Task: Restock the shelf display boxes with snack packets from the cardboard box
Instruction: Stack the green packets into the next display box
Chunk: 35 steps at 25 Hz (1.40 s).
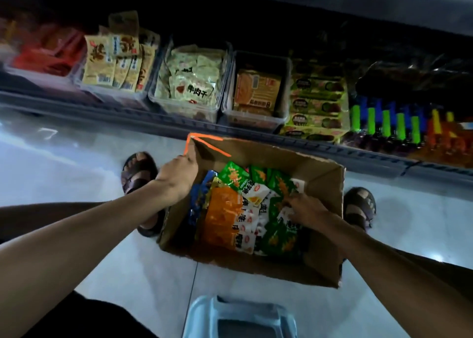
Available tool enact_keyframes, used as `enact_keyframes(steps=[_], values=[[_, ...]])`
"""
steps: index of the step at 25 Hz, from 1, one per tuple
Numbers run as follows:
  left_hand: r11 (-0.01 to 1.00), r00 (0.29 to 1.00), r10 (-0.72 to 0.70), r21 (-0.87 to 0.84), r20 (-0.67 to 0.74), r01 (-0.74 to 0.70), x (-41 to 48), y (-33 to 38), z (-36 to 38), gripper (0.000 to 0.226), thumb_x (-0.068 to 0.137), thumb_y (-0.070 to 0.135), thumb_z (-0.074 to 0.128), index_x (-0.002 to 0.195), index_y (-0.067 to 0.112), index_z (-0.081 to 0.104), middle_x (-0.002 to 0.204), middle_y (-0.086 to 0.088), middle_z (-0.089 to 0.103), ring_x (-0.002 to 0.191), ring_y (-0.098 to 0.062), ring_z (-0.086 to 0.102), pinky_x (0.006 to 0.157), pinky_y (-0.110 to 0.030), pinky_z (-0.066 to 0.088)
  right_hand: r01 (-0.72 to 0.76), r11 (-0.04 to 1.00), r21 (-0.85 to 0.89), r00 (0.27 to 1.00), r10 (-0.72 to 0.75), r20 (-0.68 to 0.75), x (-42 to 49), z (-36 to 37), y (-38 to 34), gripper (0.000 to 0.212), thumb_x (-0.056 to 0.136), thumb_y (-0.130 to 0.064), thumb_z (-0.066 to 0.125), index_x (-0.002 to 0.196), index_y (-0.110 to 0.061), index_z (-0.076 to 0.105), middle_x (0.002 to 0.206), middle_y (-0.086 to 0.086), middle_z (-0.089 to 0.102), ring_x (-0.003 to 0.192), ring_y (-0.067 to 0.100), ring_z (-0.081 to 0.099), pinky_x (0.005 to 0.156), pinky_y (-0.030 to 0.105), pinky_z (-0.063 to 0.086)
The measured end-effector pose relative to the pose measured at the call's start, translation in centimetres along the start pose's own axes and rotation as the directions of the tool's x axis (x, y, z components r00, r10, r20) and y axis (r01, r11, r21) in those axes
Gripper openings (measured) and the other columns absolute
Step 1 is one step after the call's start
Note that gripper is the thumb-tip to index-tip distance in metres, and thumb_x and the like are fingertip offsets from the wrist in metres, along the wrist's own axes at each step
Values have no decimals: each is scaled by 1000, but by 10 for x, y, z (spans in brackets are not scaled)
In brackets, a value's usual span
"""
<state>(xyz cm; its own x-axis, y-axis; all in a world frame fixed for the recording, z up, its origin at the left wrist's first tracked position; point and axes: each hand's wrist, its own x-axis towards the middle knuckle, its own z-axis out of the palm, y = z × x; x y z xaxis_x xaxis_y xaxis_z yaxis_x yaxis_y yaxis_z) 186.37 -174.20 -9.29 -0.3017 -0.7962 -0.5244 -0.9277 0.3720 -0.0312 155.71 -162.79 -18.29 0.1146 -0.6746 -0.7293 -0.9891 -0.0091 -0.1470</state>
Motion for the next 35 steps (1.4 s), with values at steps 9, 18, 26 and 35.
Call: enact_keyframes(steps=[9,18,26,35], values=[[998,993,55,31,-105,-52,2,-3,9,85,86,-10,48,149,-7,-9,113,-21,61,99,-34,62,76,-34,47,307,773,-554,944,-319,78,4,31,-18,56,87,-11,63,140,-15,48,145,13,46,135,31,42,102,43,41],[997,993,55,53,-107,-49,4,-3,7,81,88,-10,47,149,-9,-6,114,-23,61,100,-35,62,77,-37,48,452,660,-600,885,-416,209,2,50,-12,46,84,-7,67,129,-10,59,133,13,59,123,32,55,98,44,48],[996,990,67,71,-123,-59,4,-4,9,80,88,-8,47,150,-8,-5,112,-22,62,97,-34,63,76,-36,48,396,676,-622,909,-382,164,1,53,-9,51,74,-12,78,122,-11,62,120,11,66,102,29,66,81,39,55],[997,996,47,63,-79,-42,6,-5,9,83,87,-7,50,150,-7,-5,113,-23,61,98,-35,62,77,-38,49,346,605,-718,938,-253,238,7,56,-4,25,95,-8,51,114,-7,68,125,13,63,120,31,53,104,46,40]])
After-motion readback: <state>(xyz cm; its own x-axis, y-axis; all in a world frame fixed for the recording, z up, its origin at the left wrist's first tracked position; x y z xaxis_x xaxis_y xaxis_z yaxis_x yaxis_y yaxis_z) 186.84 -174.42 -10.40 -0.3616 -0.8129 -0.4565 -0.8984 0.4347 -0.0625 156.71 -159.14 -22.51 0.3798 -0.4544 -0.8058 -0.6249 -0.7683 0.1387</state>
